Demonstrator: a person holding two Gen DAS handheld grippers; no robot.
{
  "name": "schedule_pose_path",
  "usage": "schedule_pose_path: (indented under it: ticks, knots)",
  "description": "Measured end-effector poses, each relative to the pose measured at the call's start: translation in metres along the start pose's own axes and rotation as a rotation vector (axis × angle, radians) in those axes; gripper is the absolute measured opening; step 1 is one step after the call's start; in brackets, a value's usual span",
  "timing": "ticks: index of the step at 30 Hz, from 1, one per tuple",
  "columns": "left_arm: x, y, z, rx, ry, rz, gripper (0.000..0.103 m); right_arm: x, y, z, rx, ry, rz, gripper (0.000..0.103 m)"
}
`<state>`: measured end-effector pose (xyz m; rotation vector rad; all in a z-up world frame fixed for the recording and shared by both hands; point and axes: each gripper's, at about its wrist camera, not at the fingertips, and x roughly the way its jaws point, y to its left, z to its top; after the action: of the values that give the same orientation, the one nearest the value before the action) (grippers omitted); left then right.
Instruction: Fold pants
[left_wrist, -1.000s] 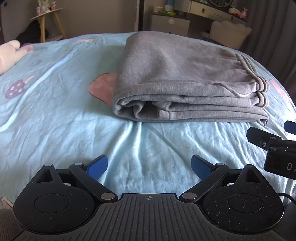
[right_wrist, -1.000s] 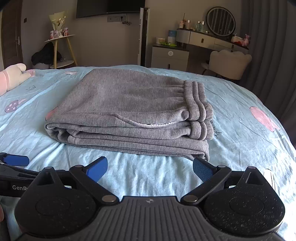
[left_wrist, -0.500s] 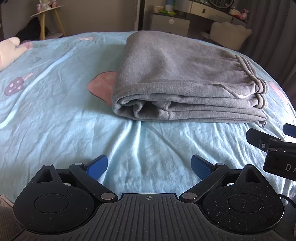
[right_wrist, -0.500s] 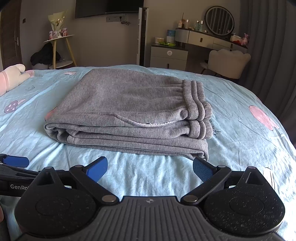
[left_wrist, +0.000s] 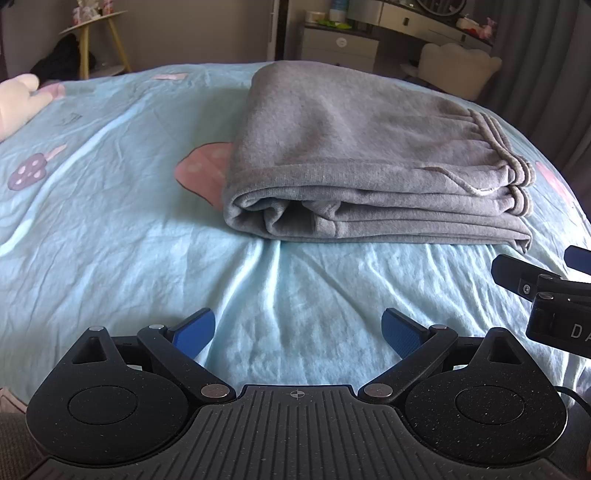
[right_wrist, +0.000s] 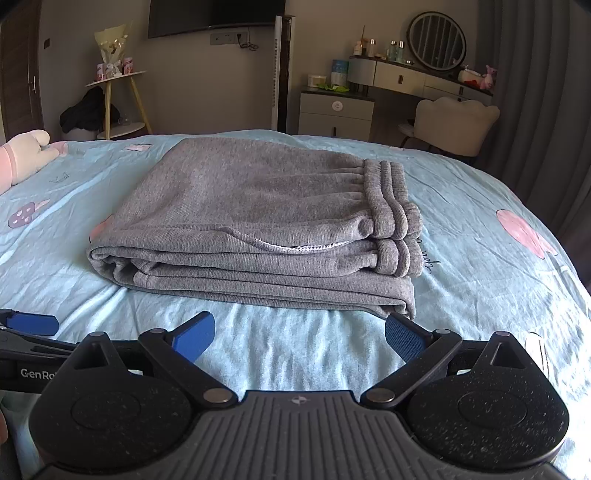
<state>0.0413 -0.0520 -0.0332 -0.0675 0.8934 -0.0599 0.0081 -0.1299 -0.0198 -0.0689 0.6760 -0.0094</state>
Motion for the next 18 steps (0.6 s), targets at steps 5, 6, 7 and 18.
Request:
schedule_pose_path:
  ticks: [5, 6, 7, 18]
  knots:
    - [0.0002, 0.0000, 0.0000, 0.000, 0.000, 0.000, 0.100, 0.0000, -0.0001, -0.0001, -0.001, 0.000, 0.000, 0.099]
    - [0.0002, 0.0001, 0.0000, 0.001, -0.001, 0.000, 0.100, 0.0000, -0.0002, -0.0001, 0.000, 0.000, 0.001, 0.099]
    - [0.0001, -0.0002, 0.0001, 0.001, -0.001, 0.000, 0.100, -0.0001, -0.0001, -0.0001, 0.000, 0.000, 0.000, 0.099]
    - [0.0000, -0.0013, -0.0005, 0.004, -0.005, -0.001, 0.100, -0.0010, 0.0004, -0.0001, 0.002, -0.002, -0.002, 0.099]
